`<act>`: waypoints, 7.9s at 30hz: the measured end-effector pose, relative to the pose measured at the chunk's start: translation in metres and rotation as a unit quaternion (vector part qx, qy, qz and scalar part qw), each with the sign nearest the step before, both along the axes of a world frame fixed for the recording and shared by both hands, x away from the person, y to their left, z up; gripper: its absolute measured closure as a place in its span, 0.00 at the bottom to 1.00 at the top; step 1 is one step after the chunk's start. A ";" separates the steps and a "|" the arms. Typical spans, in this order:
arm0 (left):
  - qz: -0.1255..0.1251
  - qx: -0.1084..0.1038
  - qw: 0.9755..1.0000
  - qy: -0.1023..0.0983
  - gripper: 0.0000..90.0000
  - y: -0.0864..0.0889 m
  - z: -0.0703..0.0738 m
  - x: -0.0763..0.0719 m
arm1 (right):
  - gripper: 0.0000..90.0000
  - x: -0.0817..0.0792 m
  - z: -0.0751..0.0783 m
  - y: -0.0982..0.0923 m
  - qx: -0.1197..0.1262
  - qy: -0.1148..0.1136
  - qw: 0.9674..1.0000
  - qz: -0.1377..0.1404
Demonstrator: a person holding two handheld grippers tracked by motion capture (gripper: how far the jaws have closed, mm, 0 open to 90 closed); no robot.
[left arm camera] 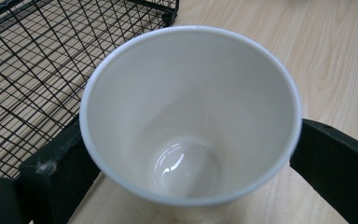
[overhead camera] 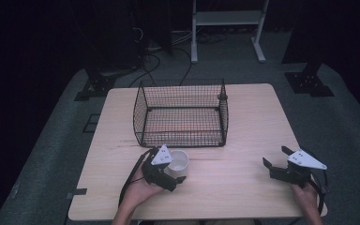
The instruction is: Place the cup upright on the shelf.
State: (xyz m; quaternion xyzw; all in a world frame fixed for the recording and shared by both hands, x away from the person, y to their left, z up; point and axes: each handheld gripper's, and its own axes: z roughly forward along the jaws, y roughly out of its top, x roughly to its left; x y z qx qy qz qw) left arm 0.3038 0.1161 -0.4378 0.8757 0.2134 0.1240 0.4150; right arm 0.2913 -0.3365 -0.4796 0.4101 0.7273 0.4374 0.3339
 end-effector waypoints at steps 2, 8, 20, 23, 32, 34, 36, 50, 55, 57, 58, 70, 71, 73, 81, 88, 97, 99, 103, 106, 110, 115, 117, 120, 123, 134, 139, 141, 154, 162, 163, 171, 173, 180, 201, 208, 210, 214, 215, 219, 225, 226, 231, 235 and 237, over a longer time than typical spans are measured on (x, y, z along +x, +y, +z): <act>-0.003 0.001 1.000 -0.001 0.06 -0.001 0.000 0.001 | 0.15 0.000 0.000 0.000 0.000 0.000 1.000 0.000; -0.005 0.007 1.000 0.017 0.10 -0.003 -0.004 0.007 | 0.15 0.000 0.000 0.000 0.000 0.000 1.000 0.001; -0.017 0.021 0.999 0.030 0.22 -0.006 -0.002 0.012 | 0.15 0.000 0.000 0.000 -0.001 0.000 1.000 0.001; -0.020 0.025 0.999 0.027 0.23 -0.008 -0.002 0.012 | 0.15 0.000 0.000 0.000 -0.001 0.000 1.000 0.001; -0.024 0.017 0.999 0.014 0.23 -0.007 0.009 0.010 | 0.15 0.000 0.000 0.000 0.000 0.000 1.000 0.000; -0.024 0.013 1.000 0.012 0.23 -0.005 0.014 0.010 | 0.15 0.000 0.000 0.000 0.000 0.001 1.000 0.000; -0.025 0.012 1.000 0.009 0.23 -0.004 0.018 0.010 | 0.15 0.000 0.000 0.000 0.000 0.001 1.000 0.000; -0.033 0.008 0.999 -0.002 0.23 0.000 0.038 0.009 | 0.15 0.001 0.000 -0.001 0.004 0.002 1.000 -0.002; -0.035 0.004 0.999 0.003 0.23 0.002 0.042 0.012 | 0.15 0.001 0.000 0.000 0.003 0.003 1.000 -0.003; -0.036 0.004 0.999 0.003 0.23 0.002 0.043 0.013 | 0.15 0.001 0.000 0.000 0.003 0.003 1.000 -0.003; -0.039 0.007 0.999 0.006 0.23 0.001 0.045 0.014 | 0.15 0.001 0.000 -0.001 0.003 0.003 1.000 -0.004; -0.049 0.010 0.999 0.003 0.23 -0.002 0.060 0.024 | 0.15 0.001 0.000 -0.001 0.005 0.005 1.000 -0.006; -0.051 0.012 0.999 0.002 0.23 -0.002 0.062 0.025 | 0.15 0.001 0.000 -0.001 0.005 0.005 1.000 -0.006; -0.055 0.015 0.998 0.003 0.23 -0.004 0.064 0.027 | 0.15 0.001 0.000 -0.001 0.005 0.005 1.000 -0.006; -0.062 0.021 0.998 0.004 0.23 -0.005 0.073 0.033 | 0.15 0.002 0.000 -0.001 0.006 0.007 1.000 -0.007; -0.070 0.025 0.997 0.000 0.23 -0.007 0.088 0.038 | 0.15 0.002 0.000 -0.001 0.006 0.008 1.000 -0.007; -0.076 0.024 0.997 0.002 0.23 -0.007 0.100 0.048 | 0.15 0.002 0.000 -0.002 0.009 0.009 1.000 -0.009; -0.078 0.023 0.997 0.006 0.23 -0.008 0.102 0.050 | 0.15 0.002 0.000 -0.002 0.008 0.008 1.000 -0.009; -0.082 0.025 0.996 0.008 0.23 -0.010 0.106 0.054 | 0.15 0.002 0.000 -0.002 0.009 0.009 1.000 -0.009; -0.084 0.026 0.996 0.009 0.23 -0.012 0.110 0.059 | 0.15 0.002 0.000 -0.002 0.009 0.009 1.000 -0.009; -0.087 0.031 0.996 0.007 0.23 -0.015 0.118 0.065 | 0.15 0.002 0.000 -0.002 0.007 0.008 1.000 -0.008; -0.088 0.036 0.995 0.007 0.23 -0.017 0.126 0.074 | 0.15 0.002 0.000 -0.002 0.008 0.008 1.000 -0.008; -0.087 0.038 0.995 0.006 0.23 -0.017 0.129 0.077 | 0.15 0.002 0.000 -0.002 0.007 0.008 1.000 -0.008; -0.085 0.035 0.996 0.007 0.23 -0.018 0.134 0.083 | 0.15 0.002 0.000 -0.002 0.009 0.008 1.000 -0.009; -0.085 0.028 0.996 0.007 0.23 -0.018 0.139 0.087 | 0.15 0.002 0.000 -0.002 0.008 0.008 1.000 -0.009; -0.077 0.035 0.996 0.006 0.23 -0.019 0.152 0.106 | 0.15 0.002 0.000 -0.002 0.008 0.007 1.000 -0.009; -0.066 0.041 0.997 0.006 0.23 -0.019 0.153 0.118 | 0.15 0.002 0.000 -0.002 0.009 0.008 1.000 -0.009; -0.063 0.042 0.997 0.009 0.23 -0.020 0.153 0.122 | 0.14 0.002 0.000 -0.002 0.010 0.007 1.000 -0.009; -0.047 0.050 0.998 0.012 0.23 -0.024 0.147 0.145 | 0.15 0.002 0.000 -0.003 0.012 0.007 1.000 -0.008; -0.039 0.050 0.998 0.015 0.23 -0.025 0.140 0.155 | 0.15 0.001 0.000 -0.003 0.013 0.008 1.000 -0.007; -0.039 0.050 0.998 0.017 0.23 -0.025 0.138 0.156 | 0.14 0.002 0.000 -0.003 0.014 0.008 1.000 -0.007; -0.033 0.055 0.998 0.028 0.23 -0.027 0.129 0.169 | 0.14 0.002 0.000 -0.003 0.014 0.008 1.000 -0.007; -0.031 0.062 0.997 0.025 0.23 -0.028 0.126 0.172 | 0.15 0.002 0.000 -0.003 0.015 0.008 1.000 -0.007; -0.032 0.063 0.997 0.029 0.23 -0.029 0.117 0.182 | 0.15 0.002 0.000 -0.003 0.017 0.009 1.000 -0.008; -0.011 0.056 0.997 0.046 0.23 -0.028 0.094 0.205 | 0.15 0.002 0.000 -0.004 0.018 0.009 1.000 -0.010; -0.009 0.058 0.997 0.048 0.23 -0.028 0.086 0.208 | 0.15 0.002 0.000 -0.004 0.018 0.008 1.000 -0.011; -0.008 0.059 0.997 0.049 0.23 -0.029 0.084 0.209 | 0.15 0.002 0.000 -0.004 0.018 0.008 1.000 -0.011; -0.008 0.064 0.996 0.055 0.23 -0.030 0.078 0.211 | 0.15 0.002 0.000 -0.004 0.018 0.008 1.000 -0.011; -0.008 0.064 0.996 0.055 0.23 -0.031 0.077 0.211 | 0.15 0.002 0.000 -0.004 0.018 0.008 1.000 -0.011; -0.010 0.063 0.996 0.063 0.23 -0.031 0.072 0.214 | 0.15 0.002 0.000 -0.004 0.017 0.007 1.000 -0.011; -0.008 0.065 0.995 0.069 0.23 -0.033 0.065 0.217 | 0.15 0.002 0.000 -0.004 0.018 0.007 1.000 -0.011; -0.008 0.065 0.995 0.069 0.23 -0.033 0.065 0.217 | 0.15 0.002 0.000 -0.004 0.018 0.007 1.000 -0.011; -0.008 0.066 0.995 0.072 0.23 -0.034 0.061 0.219 | 0.15 0.002 0.000 -0.004 0.018 0.007 1.000 -0.011; -0.009 0.066 0.995 0.073 0.23 -0.036 0.059 0.221 | 0.15 0.002 0.000 -0.004 0.018 0.007 1.000 -0.011; -0.010 0.067 0.995 0.074 0.23 -0.036 0.058 0.222 | 0.15 0.002 0.001 -0.004 0.018 0.007 1.000 -0.011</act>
